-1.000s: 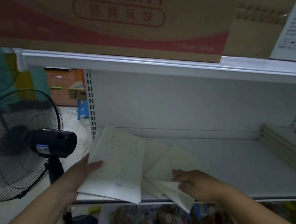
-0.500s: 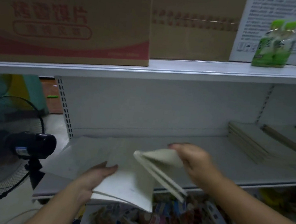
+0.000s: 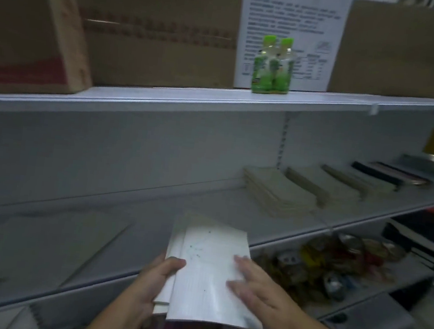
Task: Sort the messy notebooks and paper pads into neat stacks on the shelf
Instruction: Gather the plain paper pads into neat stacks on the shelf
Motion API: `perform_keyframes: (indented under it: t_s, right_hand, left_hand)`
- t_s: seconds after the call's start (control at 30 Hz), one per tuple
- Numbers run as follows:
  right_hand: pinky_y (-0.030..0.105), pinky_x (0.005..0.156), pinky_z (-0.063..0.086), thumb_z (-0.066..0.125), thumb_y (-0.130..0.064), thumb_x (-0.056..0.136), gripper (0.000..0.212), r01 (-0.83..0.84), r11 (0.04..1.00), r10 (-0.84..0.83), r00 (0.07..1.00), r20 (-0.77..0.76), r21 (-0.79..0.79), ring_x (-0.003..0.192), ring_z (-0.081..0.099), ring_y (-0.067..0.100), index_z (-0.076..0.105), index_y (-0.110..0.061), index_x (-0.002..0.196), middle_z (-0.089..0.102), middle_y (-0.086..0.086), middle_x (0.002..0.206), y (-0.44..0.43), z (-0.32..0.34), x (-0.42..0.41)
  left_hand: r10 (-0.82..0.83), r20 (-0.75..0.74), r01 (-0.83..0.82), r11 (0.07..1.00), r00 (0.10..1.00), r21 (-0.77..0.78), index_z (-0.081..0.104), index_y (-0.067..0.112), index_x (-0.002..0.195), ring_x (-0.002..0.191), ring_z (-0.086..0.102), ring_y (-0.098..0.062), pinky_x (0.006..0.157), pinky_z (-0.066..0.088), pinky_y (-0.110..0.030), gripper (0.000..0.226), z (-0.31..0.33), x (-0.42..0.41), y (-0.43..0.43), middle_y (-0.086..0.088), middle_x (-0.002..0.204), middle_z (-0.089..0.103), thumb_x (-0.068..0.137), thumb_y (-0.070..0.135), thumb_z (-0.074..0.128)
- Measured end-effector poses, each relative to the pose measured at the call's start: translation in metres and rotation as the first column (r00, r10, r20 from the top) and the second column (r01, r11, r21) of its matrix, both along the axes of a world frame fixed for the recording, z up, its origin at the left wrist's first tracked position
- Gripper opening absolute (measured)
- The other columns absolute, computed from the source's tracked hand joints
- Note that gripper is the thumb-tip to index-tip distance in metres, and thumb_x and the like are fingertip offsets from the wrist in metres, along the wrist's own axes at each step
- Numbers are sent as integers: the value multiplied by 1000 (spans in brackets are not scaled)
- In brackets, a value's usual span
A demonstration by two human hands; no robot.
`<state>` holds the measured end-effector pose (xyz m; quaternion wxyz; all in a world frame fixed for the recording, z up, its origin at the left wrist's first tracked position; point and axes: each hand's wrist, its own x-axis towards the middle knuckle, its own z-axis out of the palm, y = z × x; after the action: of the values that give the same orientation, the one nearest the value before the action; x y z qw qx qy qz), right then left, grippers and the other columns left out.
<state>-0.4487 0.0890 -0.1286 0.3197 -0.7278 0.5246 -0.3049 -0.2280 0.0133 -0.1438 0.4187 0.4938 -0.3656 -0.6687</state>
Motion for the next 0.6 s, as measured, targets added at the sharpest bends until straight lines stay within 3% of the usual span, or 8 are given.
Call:
perform_keyframes:
  t_s: [0.07, 0.1, 0.17, 0.23, 0.33, 0.43, 0.6]
  right_hand:
    - [27, 115, 24, 50, -68, 81, 84, 254, 944, -290, 943, 164, 211, 145, 7, 3, 22, -28, 149, 4, -23, 152, 5, 0, -25]
    - [30, 104, 39, 55, -52, 88, 79, 317, 871, -422, 873, 244, 375, 142, 23, 13, 15, -25, 151, 14, -12, 155, 5, 3, -38]
    - [31, 76, 52, 57, -26, 93, 62, 263, 776, -552, 723, 415, 573, 116, 58, 23, 27, -18, 147, 51, 2, 138, 1, 6, -63]
    - [32, 67, 52, 57, -12, 93, 42, 317, 768, -609, 631, 481, 556, 94, 67, 26, 46, -15, 133, 66, 7, 114, 6, 7, -86]
    - [29, 62, 54, 56, 2, 90, 38, 450, 756, -654, 516, 553, 475, 92, 67, 29, 54, -17, 122, 68, 10, 108, 11, 10, -125]
    - [33, 66, 55, 53, 3, 91, 39, 501, 745, -666, 515, 540, 440, 90, 69, 30, 57, -26, 117, 71, 7, 105, 11, 17, -160]
    - [35, 63, 55, 44, 6, 93, 42, 522, 741, -669, 515, 536, 423, 82, 72, 29, 60, -32, 105, 75, 2, 93, -12, 35, -217]
  left_hand:
    - [-35, 8, 36, 999, 999, -34, 58, 5, 107, 82, 66, -38, 71, 54, -42, 19, 2, -30, 1, -20, 88, 71, 88, 3, 54]
    - [-64, -10, 63, 997, 998, -38, 58, 6, 112, 87, 66, -38, 72, 54, -43, 24, 3, -47, 3, -21, 95, 70, 89, 3, 53]
    - [-129, -35, 128, 991, 991, -45, 57, 9, 118, 94, 66, -39, 74, 55, -43, 30, 9, -82, 6, -21, 104, 69, 89, 4, 52]
    - [-192, -37, 189, 979, 981, -77, 57, 12, 121, 95, 67, -38, 74, 55, -41, 33, 12, -115, 7, -18, 105, 70, 89, 4, 51]
    - [-298, -45, 291, 949, 953, -120, 57, 16, 121, 94, 68, -36, 82, 55, -46, 31, 18, -159, 3, -15, 103, 72, 91, 9, 53]
    - [-400, -70, 387, 911, 914, -144, 54, 19, 123, 96, 69, -33, 86, 54, -48, 30, 28, -205, -4, -12, 106, 72, 93, 16, 54]
    - [-480, -70, 469, 874, 875, -126, 55, 16, 120, 93, 70, -27, 76, 58, -39, 25, 46, -270, -33, -10, 107, 71, 95, 14, 52]
